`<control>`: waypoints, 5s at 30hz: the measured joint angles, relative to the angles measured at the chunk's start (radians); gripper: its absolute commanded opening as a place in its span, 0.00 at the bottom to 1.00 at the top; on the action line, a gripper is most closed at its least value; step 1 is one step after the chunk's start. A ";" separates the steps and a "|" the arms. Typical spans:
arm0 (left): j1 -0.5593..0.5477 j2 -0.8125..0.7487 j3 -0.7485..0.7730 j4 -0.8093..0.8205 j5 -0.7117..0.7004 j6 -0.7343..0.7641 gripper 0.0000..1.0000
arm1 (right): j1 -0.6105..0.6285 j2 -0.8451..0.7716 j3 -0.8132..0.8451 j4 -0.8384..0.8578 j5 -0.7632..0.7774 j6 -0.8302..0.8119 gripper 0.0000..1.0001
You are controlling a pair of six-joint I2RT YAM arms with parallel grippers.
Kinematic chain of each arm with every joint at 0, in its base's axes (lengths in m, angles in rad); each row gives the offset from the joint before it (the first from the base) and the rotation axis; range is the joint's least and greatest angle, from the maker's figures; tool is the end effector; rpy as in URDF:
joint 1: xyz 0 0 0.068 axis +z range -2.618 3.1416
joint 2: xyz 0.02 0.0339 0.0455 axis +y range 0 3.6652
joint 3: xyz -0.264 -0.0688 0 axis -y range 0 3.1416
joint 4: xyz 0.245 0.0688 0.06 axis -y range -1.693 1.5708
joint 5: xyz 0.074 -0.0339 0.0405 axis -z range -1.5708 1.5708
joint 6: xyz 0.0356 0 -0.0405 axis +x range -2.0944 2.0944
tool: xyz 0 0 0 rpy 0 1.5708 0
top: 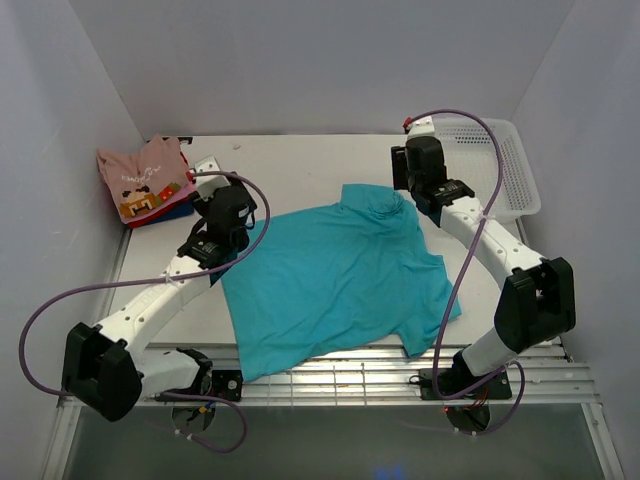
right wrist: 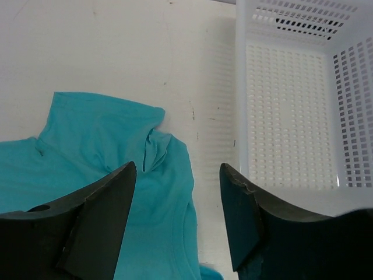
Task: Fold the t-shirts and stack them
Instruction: Flatten out the tshirt
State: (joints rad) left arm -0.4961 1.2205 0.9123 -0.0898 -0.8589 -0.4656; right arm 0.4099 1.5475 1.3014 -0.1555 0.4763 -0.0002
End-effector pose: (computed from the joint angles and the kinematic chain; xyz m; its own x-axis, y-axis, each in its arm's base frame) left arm 0.2509 -0.1052 0.3066 -0.1686 -0.2422 -0.9555 -0.4236 0.8930 -0.1517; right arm 0.3397 0.1298 0.3346 -0.3585 -0.1560 -0.9204 0.0328 0.9832 -0.1794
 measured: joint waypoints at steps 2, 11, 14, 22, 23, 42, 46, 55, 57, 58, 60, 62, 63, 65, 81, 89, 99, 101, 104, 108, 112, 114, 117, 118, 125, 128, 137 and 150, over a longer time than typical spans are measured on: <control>-0.020 -0.049 -0.017 0.015 0.074 -0.031 0.46 | 0.000 0.002 -0.024 -0.005 -0.016 0.005 0.47; -0.079 0.145 -0.026 0.230 0.524 -0.041 0.00 | 0.003 0.039 -0.057 -0.035 -0.094 0.098 0.08; -0.089 0.334 0.041 0.293 0.688 -0.007 0.00 | 0.005 0.039 -0.112 -0.035 -0.124 0.123 0.08; -0.111 0.497 0.093 0.383 0.924 -0.006 0.00 | 0.006 0.212 -0.027 -0.021 -0.234 0.122 0.08; -0.114 0.494 0.092 0.397 0.937 -0.008 0.00 | 0.005 0.255 0.008 -0.018 -0.250 0.122 0.08; -0.174 -0.026 -0.312 0.422 0.958 -0.114 0.00 | 0.006 0.808 0.608 -0.238 -0.300 0.114 0.08; -0.175 -0.174 -0.352 0.381 0.927 -0.133 0.00 | 0.006 0.972 0.900 -0.341 -0.324 0.093 0.08; -0.175 -0.306 -0.358 0.262 0.849 -0.138 0.00 | -0.009 1.040 0.998 -0.316 -0.416 0.027 0.09; -0.175 -0.306 -0.358 0.238 0.834 -0.138 0.00 | -0.022 1.042 0.994 -0.294 -0.463 0.023 0.09; -0.175 -0.306 -0.358 0.229 0.827 -0.141 0.00 | -0.031 1.044 0.993 -0.281 -0.491 0.025 0.10; -0.175 -0.307 -0.362 0.219 0.816 -0.148 0.00 | -0.052 1.048 0.993 -0.257 -0.545 0.040 0.10; -0.175 -0.312 -0.368 0.210 0.809 -0.156 0.00 | -0.082 1.055 0.991 -0.222 -0.603 0.075 0.11; -0.175 -0.315 -0.373 0.208 0.805 -0.160 0.00 | -0.100 1.059 0.991 -0.202 -0.628 0.092 0.11; -0.175 -0.319 -0.383 0.202 0.796 -0.164 0.00 | -0.136 1.061 0.983 -0.163 -0.668 0.126 0.11; -0.175 0.027 -0.244 0.367 0.926 -0.042 0.03 | -0.079 0.486 0.465 0.026 -0.457 0.040 0.34; -0.176 0.338 0.009 0.465 1.094 0.002 0.09 | 0.035 0.091 0.224 -0.077 -0.159 0.024 0.17; -0.178 0.682 0.303 0.523 1.136 0.052 0.00 | 0.051 0.090 -0.183 -0.219 -0.076 0.142 0.08; -0.178 0.746 0.347 0.532 1.135 0.063 0.00 | 0.060 0.048 -0.221 -0.219 -0.071 0.159 0.08; -0.179 0.836 0.408 0.541 1.124 0.082 0.00 | 0.072 -0.032 -0.258 -0.214 -0.069 0.184 0.08; -0.180 0.941 0.492 0.544 1.079 0.108 0.00 | 0.076 -0.082 -0.287 -0.195 -0.071 0.212 0.08; -0.180 1.022 0.581 0.545 1.038 0.130 0.00 | 0.083 -0.081 -0.328 -0.191 -0.071 0.237 0.08; -0.180 1.055 0.620 0.546 1.014 0.141 0.00 | 0.089 -0.072 -0.350 -0.194 -0.072 0.248 0.08; -0.180 1.091 0.651 0.546 0.976 0.151 0.00 | 0.097 -0.060 -0.372 -0.195 -0.079 0.260 0.08; -0.180 1.099 0.656 0.546 0.965 0.152 0.00 | 0.102 -0.059 -0.381 -0.194 -0.082 0.263 0.08; -0.180 1.114 0.644 0.538 0.837 0.158 0.00 | 0.146 -0.071 -0.436 -0.198 -0.101 0.301 0.08; -0.180 1.107 0.602 0.542 0.768 0.158 0.00 | 0.180 -0.095 -0.454 -0.211 -0.112 0.316 0.08; -0.171 1.114 0.602 0.469 0.672 0.146 0.00 | 0.268 -0.100 -0.473 -0.220 -0.132 0.364 0.08; -0.103 1.252 0.882 0.293 0.686 0.084 0.00 | 0.421 -0.033 -0.506 -0.240 -0.148 0.468 0.08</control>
State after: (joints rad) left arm -0.5987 2.4722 1.7943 0.2028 -0.1730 -0.3813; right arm 0.8307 1.5143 0.7952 -0.3954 0.3286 0.4679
